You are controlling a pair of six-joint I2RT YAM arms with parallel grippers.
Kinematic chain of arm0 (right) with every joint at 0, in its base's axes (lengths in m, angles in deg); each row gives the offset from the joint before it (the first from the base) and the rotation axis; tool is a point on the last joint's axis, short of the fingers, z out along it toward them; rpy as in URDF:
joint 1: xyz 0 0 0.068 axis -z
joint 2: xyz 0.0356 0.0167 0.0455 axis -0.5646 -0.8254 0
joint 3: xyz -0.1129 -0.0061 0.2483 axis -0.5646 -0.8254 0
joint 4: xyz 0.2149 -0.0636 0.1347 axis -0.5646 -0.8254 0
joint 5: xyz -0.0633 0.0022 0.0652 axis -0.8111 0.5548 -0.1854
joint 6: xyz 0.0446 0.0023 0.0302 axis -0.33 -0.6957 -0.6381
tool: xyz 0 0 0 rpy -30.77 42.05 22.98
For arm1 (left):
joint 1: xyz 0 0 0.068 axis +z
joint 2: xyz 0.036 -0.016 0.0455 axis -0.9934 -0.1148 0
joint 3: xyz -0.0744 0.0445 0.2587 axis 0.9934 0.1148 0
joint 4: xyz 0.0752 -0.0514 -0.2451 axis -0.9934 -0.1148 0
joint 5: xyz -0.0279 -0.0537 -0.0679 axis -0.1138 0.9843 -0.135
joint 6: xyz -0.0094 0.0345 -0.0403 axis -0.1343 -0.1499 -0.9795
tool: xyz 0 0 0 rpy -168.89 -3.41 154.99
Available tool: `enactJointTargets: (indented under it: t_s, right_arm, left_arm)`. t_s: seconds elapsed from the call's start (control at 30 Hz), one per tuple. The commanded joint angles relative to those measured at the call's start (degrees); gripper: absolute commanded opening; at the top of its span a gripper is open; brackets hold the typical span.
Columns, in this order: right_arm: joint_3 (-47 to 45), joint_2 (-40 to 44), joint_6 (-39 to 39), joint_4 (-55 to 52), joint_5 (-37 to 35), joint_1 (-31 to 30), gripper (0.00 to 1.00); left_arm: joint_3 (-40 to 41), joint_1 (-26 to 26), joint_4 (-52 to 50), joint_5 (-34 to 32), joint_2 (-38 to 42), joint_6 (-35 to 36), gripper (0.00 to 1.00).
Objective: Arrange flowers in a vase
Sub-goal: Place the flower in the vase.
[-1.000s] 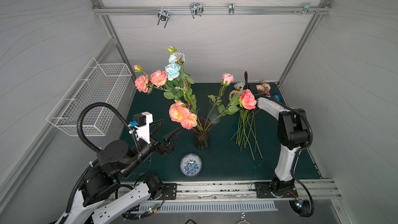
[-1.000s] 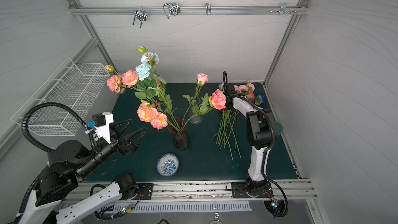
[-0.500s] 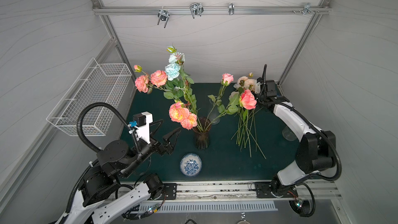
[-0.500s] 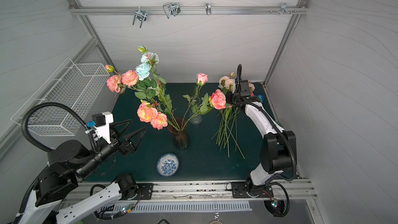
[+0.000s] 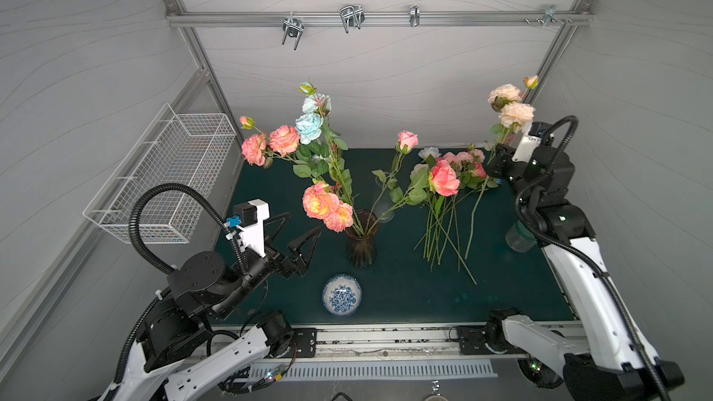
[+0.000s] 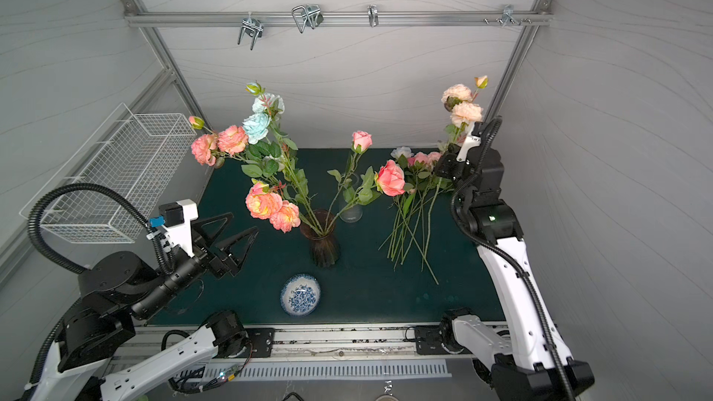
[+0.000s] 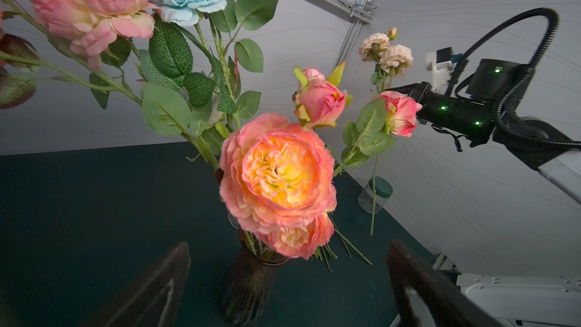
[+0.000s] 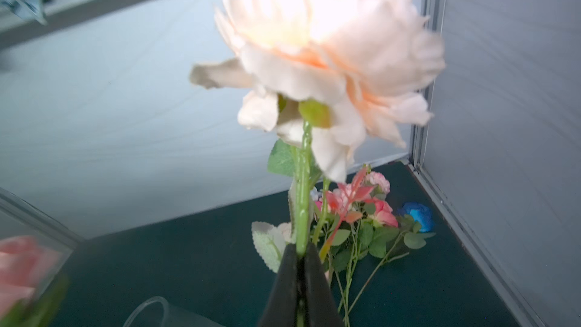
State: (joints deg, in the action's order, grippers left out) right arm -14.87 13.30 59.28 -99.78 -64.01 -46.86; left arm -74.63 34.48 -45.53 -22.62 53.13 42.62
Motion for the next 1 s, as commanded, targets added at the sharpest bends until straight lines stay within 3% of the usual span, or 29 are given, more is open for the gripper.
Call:
enactJointTargets:
  t_s: [0.0,0.2,0.37,0.53,0.7,0.77,0.9,0.97]
  right_arm:
    - [4.0,4.2,-0.6,-0.4,1.9,-0.1,0.00]
    - [16.0,8.7,-8.6,-9.4,17.9,-0.1,0.00]
    - [21.2,10.5,-15.5,-10.2,31.4,0.0,0.00]
    - [22.4,8.3,-26.6,-0.1,43.7,-0.1,0.00]
    - [19.4,4.4,-34.3,15.2,44.2,-1.1,0.00]
    - [19.4,1.7,-31.7,17.9,41.2,-6.6,0.00]
    - [24.3,-5.4,-5.6,13.2,24.7,-35.1,0.00]
    - [26.3,-9.5,2.7,13.6,20.2,-43.0,0.00]
  left_arm:
    - [-2.0,-0.2,0.3,-1.1,-0.7,-0.5,1.00]
    - [-2.3,-0.2,0.5,-1.4,-1.3,-1.0,1.00]
    - [-2.2,-0.2,0.6,-1.3,-1.4,-1.2,1.00]
    - [-2.3,-0.2,0.5,-1.9,-1.3,-1.2,1.00]
    - [-2.2,-0.2,0.6,-2.9,-1.1,-1.2,1.00]
    - [-2.2,-0.2,0.6,-2.9,-1.3,-1.3,1.00]
    - [-2.2,-0.2,0.3,-3.1,-1.9,-1.6,0.99]
    - [-2.1,-0.2,0.3,-3.3,-1.7,-1.8,0.99]
